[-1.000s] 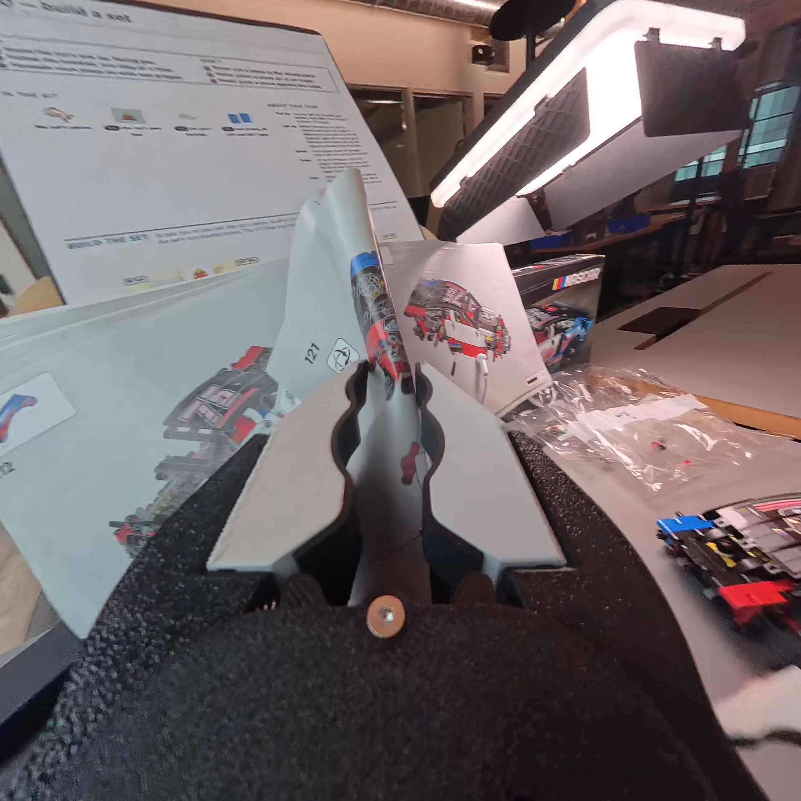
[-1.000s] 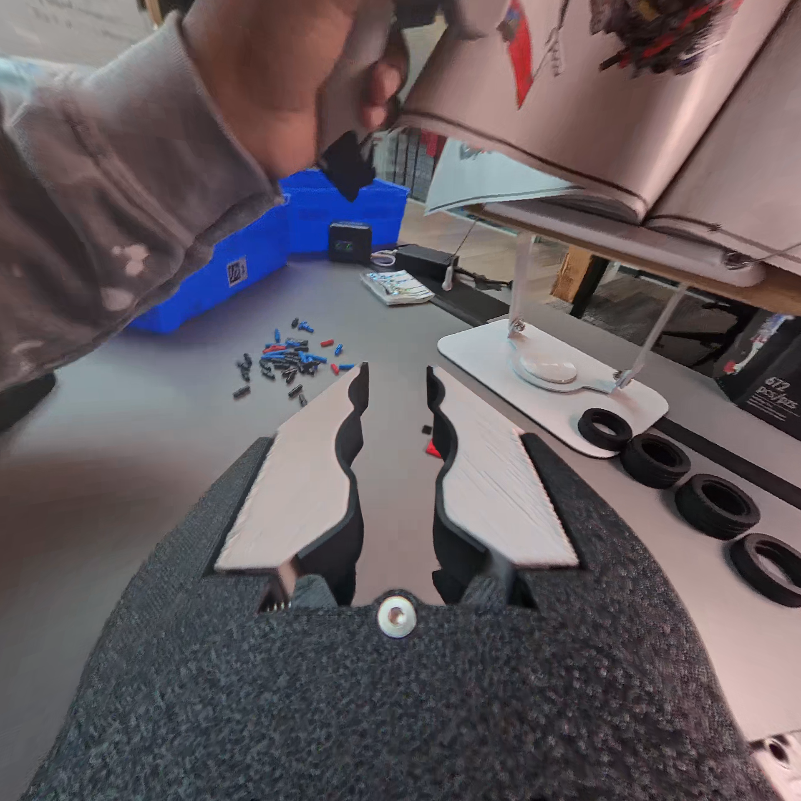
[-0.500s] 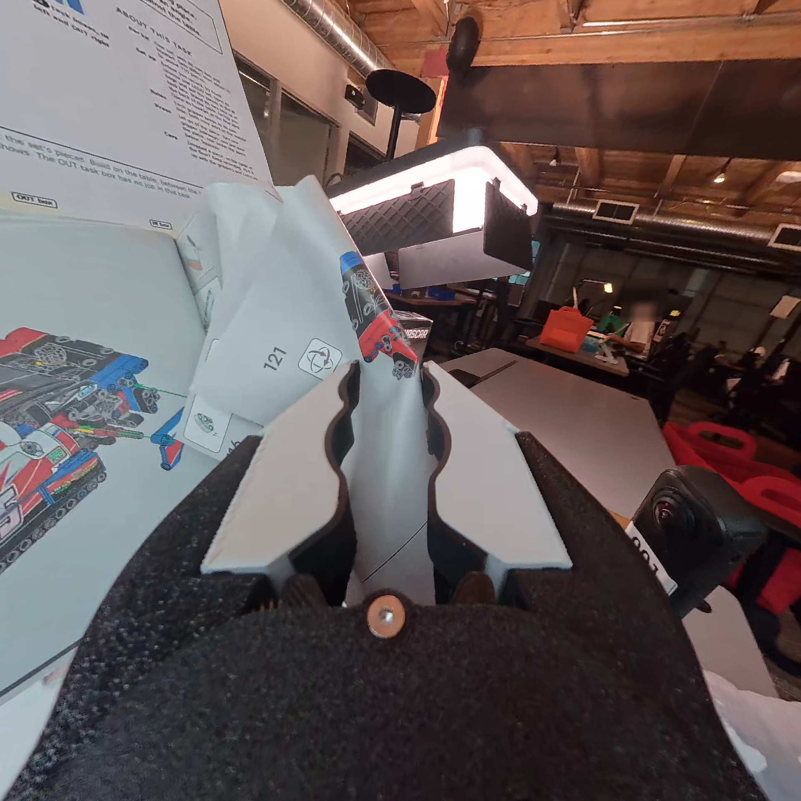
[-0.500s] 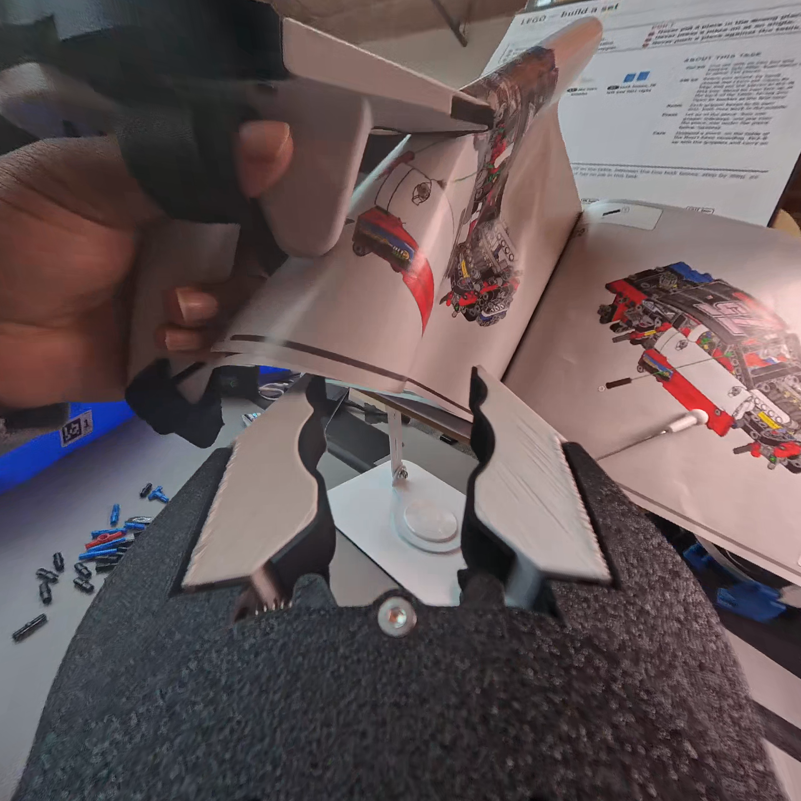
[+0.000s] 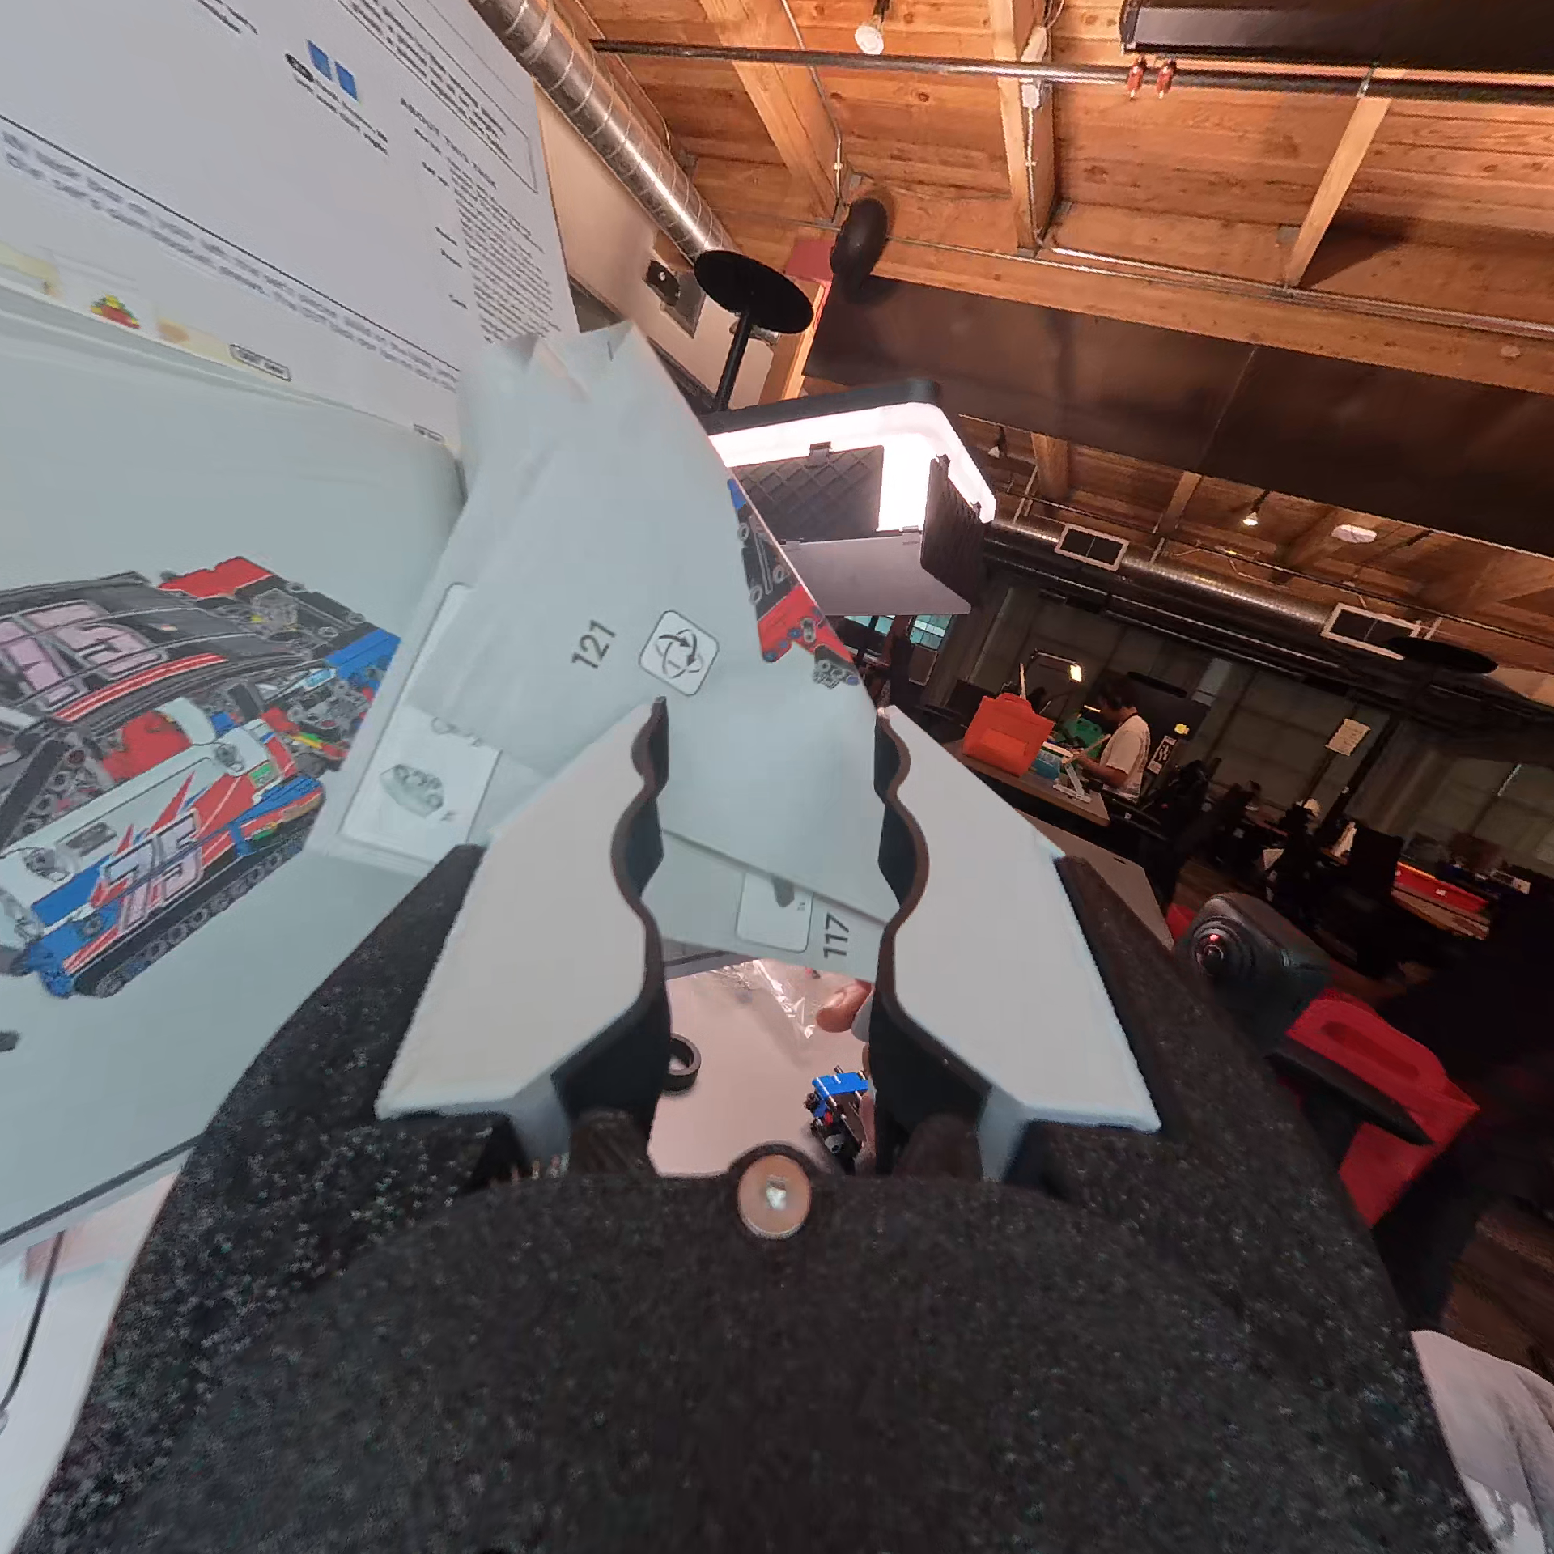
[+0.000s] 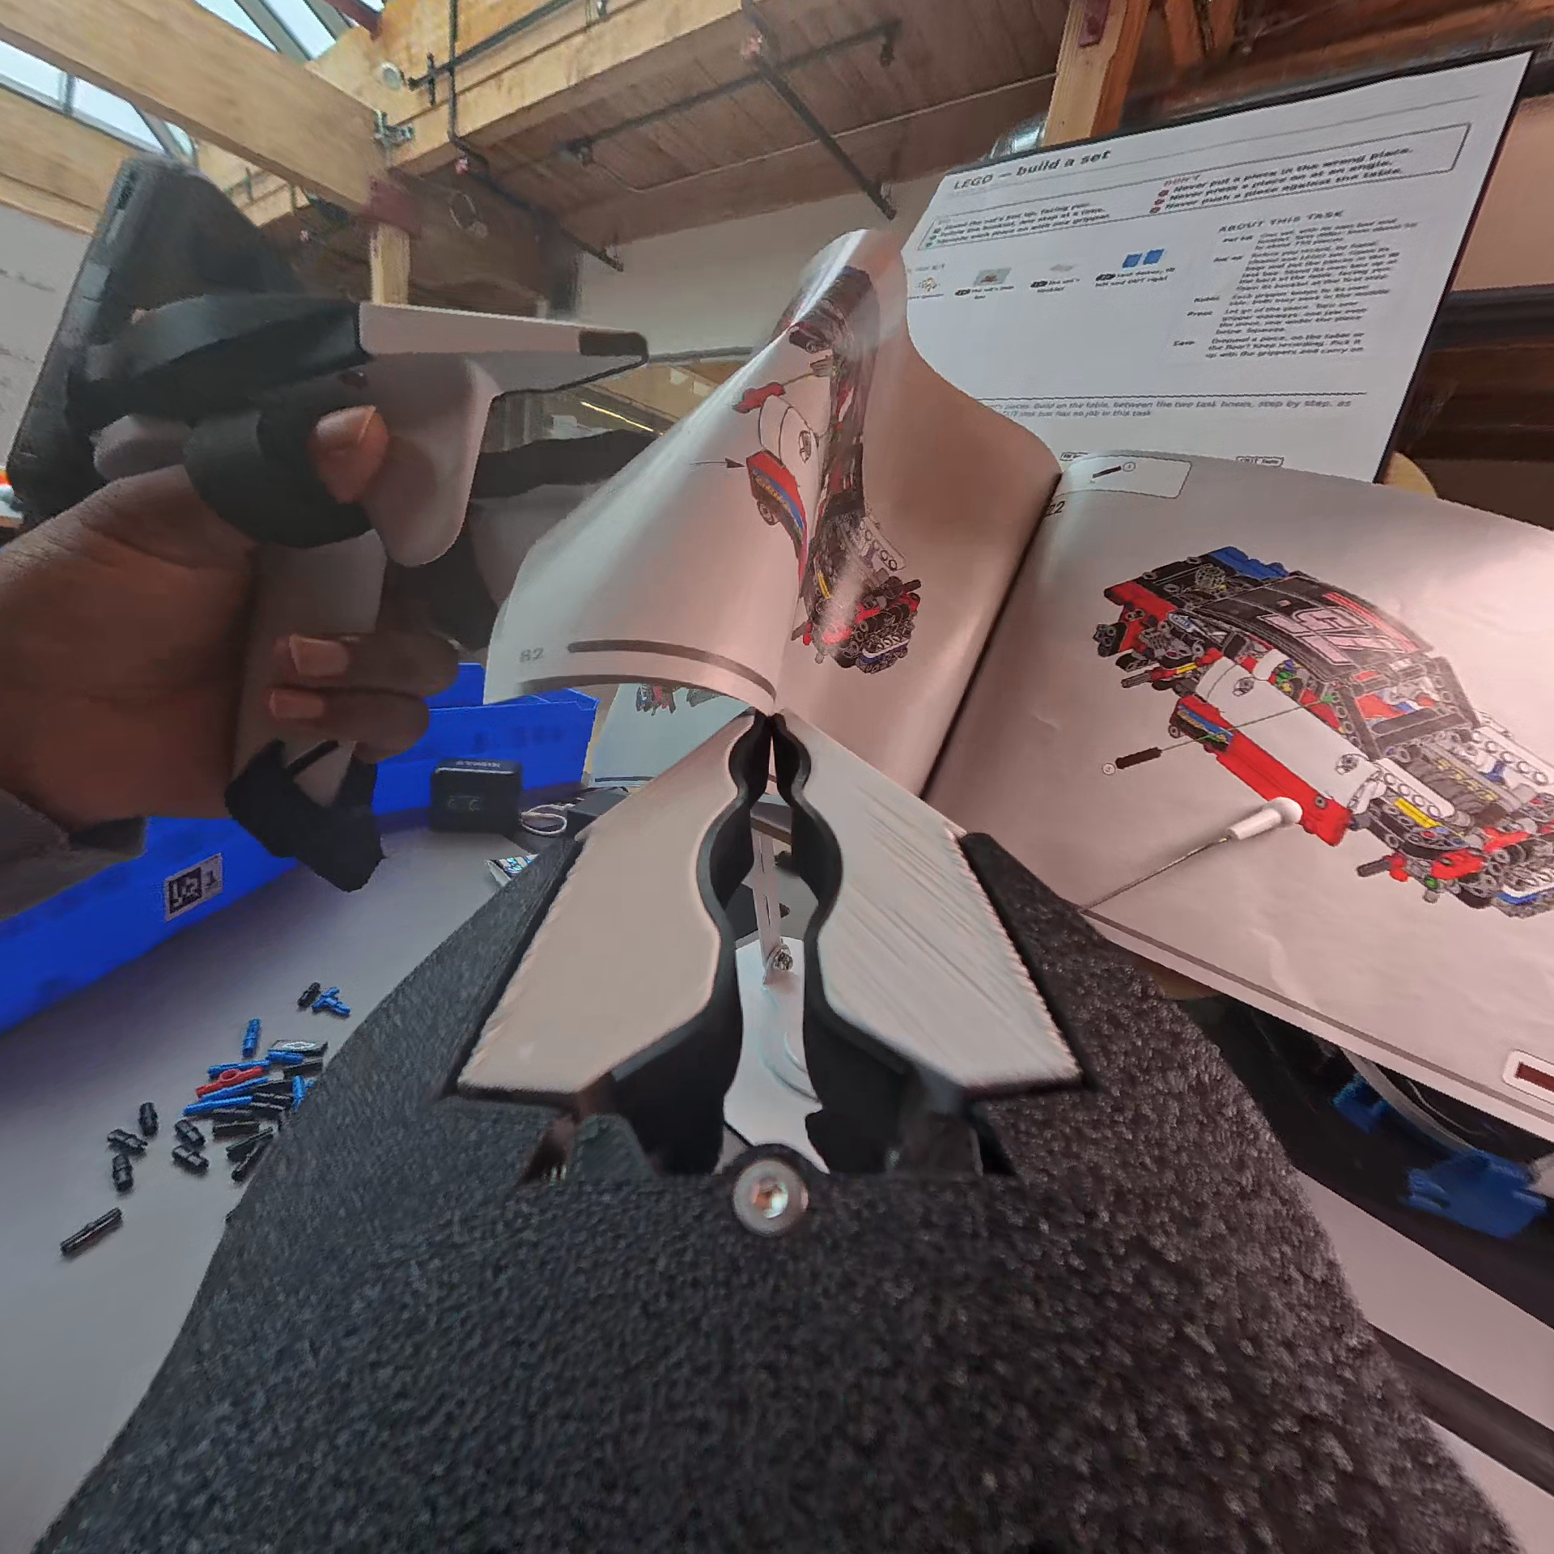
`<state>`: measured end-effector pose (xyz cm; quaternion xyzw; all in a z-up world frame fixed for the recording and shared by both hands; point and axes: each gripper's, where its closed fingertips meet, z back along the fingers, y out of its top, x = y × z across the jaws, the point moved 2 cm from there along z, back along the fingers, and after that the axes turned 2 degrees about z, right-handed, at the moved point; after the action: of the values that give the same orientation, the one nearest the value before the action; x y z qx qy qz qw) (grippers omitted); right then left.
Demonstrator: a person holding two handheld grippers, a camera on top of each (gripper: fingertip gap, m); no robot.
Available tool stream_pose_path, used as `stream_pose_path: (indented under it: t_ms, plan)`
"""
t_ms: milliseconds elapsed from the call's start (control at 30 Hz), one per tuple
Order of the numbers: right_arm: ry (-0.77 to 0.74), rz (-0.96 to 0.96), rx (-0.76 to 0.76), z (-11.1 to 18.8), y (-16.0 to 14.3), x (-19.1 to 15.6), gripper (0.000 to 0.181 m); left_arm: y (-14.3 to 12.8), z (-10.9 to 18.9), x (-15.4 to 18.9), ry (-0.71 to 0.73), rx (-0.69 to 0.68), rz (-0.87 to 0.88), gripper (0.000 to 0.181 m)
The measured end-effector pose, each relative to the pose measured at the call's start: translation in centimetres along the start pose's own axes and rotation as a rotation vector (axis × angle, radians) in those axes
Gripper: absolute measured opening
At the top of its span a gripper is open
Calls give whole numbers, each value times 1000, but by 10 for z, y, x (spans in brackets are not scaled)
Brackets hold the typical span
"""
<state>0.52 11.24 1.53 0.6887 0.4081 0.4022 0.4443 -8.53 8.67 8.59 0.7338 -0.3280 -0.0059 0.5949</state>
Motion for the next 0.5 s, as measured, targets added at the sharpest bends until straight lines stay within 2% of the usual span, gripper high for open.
stream_pose_path:
  t_ms: [167, 233, 400, 500]
  plan:
    - [5, -44, 5, -1, -1, 4, 0, -5, 25, -32, 91, 21, 37, 54]
    - [6, -52, 6, -1, -2, 4, 0, -4, 32, -41, 111, 49, 89, 65]
    - [12, -48, 6, -2, -2, 1, 0, -20, 26, -51, 103, -6, 241, 81]
    - [14, -42, 3, -2, -2, 0, 0, -28, 18, -55, 66, 0, 373, 83]
